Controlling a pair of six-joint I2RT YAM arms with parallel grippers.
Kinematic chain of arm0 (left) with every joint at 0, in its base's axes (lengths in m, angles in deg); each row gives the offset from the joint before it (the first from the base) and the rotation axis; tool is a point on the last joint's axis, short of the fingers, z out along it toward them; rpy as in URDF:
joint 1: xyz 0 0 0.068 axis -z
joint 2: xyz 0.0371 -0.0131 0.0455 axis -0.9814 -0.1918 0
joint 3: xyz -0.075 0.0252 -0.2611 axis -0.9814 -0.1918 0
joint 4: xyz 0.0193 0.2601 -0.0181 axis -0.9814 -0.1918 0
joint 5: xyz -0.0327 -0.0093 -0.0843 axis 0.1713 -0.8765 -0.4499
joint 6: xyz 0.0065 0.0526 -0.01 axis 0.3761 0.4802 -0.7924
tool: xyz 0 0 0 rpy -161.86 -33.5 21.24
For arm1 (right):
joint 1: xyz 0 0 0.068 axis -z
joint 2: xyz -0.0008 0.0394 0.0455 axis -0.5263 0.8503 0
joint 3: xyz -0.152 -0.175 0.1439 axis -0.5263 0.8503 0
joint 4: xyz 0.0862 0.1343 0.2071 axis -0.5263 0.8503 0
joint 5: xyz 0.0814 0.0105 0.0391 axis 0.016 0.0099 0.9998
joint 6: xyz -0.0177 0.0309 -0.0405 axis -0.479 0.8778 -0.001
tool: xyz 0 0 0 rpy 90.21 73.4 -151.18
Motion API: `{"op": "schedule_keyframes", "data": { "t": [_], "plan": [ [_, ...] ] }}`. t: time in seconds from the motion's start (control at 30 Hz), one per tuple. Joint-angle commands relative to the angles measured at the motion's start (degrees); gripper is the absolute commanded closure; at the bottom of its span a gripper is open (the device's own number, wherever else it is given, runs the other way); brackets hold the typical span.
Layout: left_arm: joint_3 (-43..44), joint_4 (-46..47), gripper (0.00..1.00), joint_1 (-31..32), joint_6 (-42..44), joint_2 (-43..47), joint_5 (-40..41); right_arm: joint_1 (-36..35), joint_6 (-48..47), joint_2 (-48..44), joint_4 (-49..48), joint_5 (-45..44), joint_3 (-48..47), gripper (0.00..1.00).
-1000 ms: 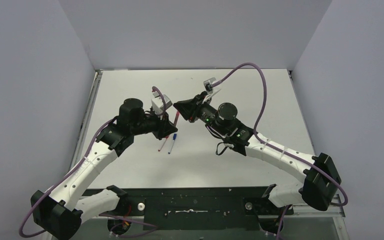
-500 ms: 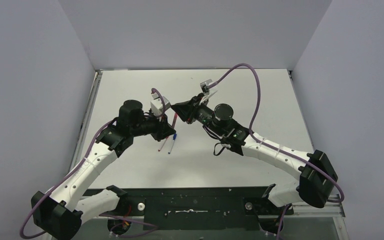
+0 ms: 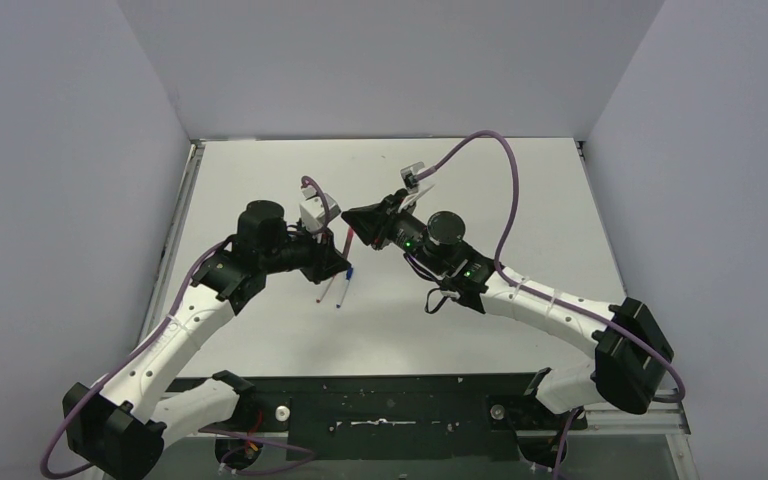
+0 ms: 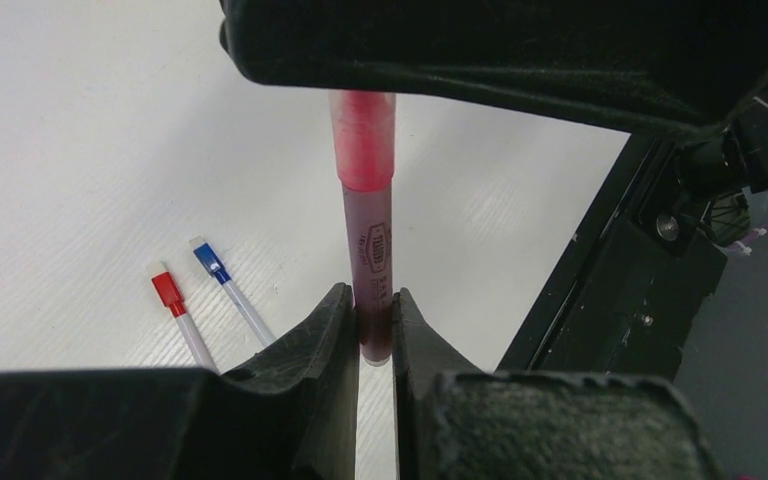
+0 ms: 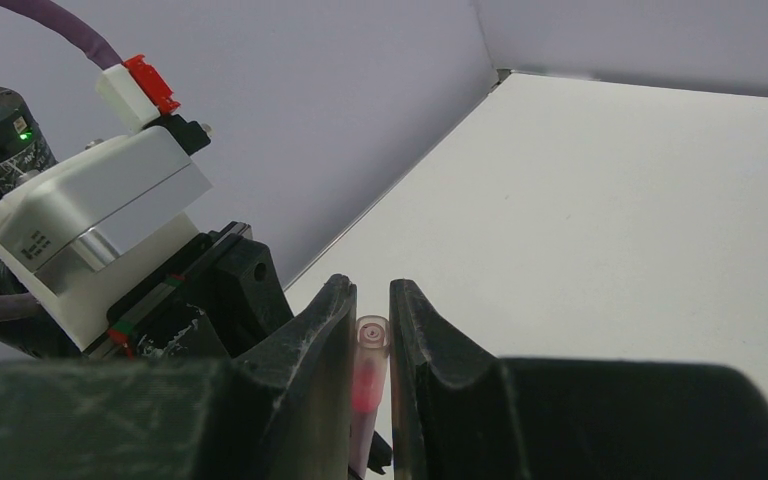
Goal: Insert the pens into the pen caps
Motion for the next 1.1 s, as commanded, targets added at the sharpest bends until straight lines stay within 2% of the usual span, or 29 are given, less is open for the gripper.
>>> {"op": "schedule_keyframes", "data": {
  "t": [0.0, 1.07],
  "plan": [
    [6.43, 29.12, 1.0, -1.85, -1.46, 4.61, -1.57, -4.83, 0.11, 4.65, 19.75, 9.73, 5.66, 1.0],
    [8.63, 29.62, 1.0, -4.8, -1.23, 5.05, -2.61, -7.97, 2.48, 7.46, 17.81, 10.83, 9.27, 1.0]
  ]
}}
